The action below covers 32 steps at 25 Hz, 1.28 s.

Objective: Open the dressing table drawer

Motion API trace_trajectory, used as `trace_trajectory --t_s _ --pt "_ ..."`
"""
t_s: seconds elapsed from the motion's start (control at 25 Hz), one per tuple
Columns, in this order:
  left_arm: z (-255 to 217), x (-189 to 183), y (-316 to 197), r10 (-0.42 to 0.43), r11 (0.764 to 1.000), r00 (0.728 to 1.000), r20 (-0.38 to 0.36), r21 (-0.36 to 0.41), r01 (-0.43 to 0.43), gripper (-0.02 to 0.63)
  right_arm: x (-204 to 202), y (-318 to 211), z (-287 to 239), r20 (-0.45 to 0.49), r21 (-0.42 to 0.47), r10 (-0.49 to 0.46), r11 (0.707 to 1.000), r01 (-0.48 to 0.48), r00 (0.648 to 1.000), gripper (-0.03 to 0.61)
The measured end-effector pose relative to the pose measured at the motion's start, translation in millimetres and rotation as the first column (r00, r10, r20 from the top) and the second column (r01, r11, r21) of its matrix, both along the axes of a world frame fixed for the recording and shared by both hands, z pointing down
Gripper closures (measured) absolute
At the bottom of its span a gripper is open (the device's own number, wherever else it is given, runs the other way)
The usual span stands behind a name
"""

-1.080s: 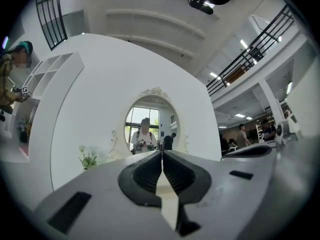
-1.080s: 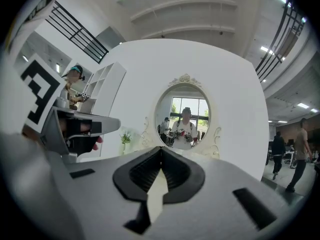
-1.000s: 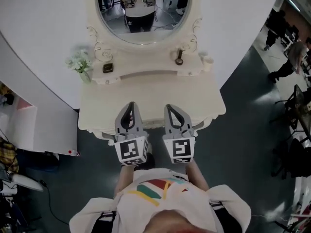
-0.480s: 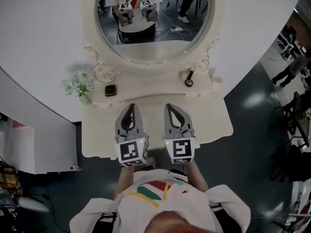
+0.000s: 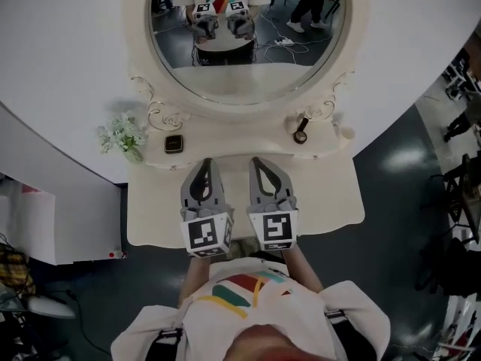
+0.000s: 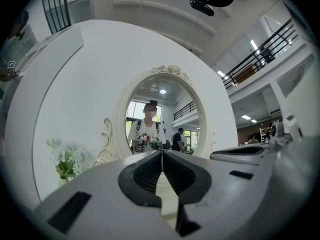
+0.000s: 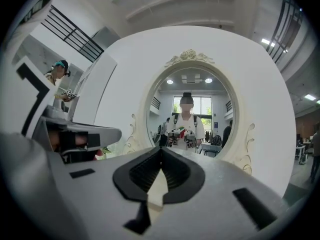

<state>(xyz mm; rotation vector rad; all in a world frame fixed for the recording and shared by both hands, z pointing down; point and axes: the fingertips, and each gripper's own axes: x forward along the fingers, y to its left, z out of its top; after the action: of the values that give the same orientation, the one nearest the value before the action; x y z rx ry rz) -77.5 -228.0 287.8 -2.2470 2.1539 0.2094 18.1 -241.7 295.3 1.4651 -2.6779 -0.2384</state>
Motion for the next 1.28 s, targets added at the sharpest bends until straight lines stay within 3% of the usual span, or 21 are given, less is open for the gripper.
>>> trace_trajectory --t_s 0.68,0.96,1.08,1.28 --pt "-5 5 -15 0.01 1.0 1.0 0.007 0.029 -0.01 0.601 5 -15 -1 0.06 -0.006 -0.038 0.999 0.039 0.997 0.578" --pt "6 -22 -24 -0.042 0.999 0.999 0.004 -0.003 0.042 0.599 -12 -13 7 0.041 -0.037 -0.093 0.995 0.095 0.995 0.578" --pt "18 -40 -29 -0.062 0.997 0.998 -0.006 -0.039 0.061 0.524 -21 -13 12 0.034 -0.046 -0.111 0.993 0.113 0.993 0.578" --pt "51 -73 -26 -0.133 0.984 0.991 -0.028 -0.12 0.129 0.487 -33 -8 26 0.02 -0.094 -0.15 0.984 0.151 0.989 0.578"
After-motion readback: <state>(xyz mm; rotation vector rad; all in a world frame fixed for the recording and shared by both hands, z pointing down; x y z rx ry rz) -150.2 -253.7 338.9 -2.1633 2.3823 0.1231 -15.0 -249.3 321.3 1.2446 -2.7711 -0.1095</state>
